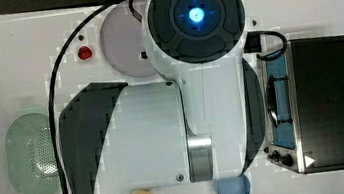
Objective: Pick Ketchup from the table and place it in strainer.
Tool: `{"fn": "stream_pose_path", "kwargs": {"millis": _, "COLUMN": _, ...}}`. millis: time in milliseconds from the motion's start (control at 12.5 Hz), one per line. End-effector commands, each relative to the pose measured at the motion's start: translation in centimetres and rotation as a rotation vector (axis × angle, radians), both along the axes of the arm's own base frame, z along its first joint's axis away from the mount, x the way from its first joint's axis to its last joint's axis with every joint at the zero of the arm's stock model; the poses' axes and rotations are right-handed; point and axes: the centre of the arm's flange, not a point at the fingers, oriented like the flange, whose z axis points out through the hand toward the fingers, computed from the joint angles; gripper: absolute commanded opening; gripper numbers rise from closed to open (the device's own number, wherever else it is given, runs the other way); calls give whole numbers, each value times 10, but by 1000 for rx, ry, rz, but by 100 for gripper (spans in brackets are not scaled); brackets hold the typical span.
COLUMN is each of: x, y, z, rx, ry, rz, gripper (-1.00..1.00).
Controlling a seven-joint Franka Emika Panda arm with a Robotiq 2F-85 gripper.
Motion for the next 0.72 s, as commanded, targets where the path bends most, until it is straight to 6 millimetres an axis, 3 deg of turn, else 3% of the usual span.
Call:
{"fn": "stream_pose_path", "kwargs": {"millis": 80, "x": -59, "y": -18, "z": 18, "rx": 24, "ry": 82, "rz": -82, "gripper": 59}}
{"fn": "stream_pose_path", "kwargs": {"millis": 240, "x": -60, "y": -16, "z": -3, "rx": 24, "ry": 119, "rz": -68, "gripper": 99}}
{"fn": "stream_pose_path", "kwargs": {"millis": 720, "x": -68, "y": 12, "z": -97, "rx": 35, "ry": 202, "rz": 271, "gripper": 100}}
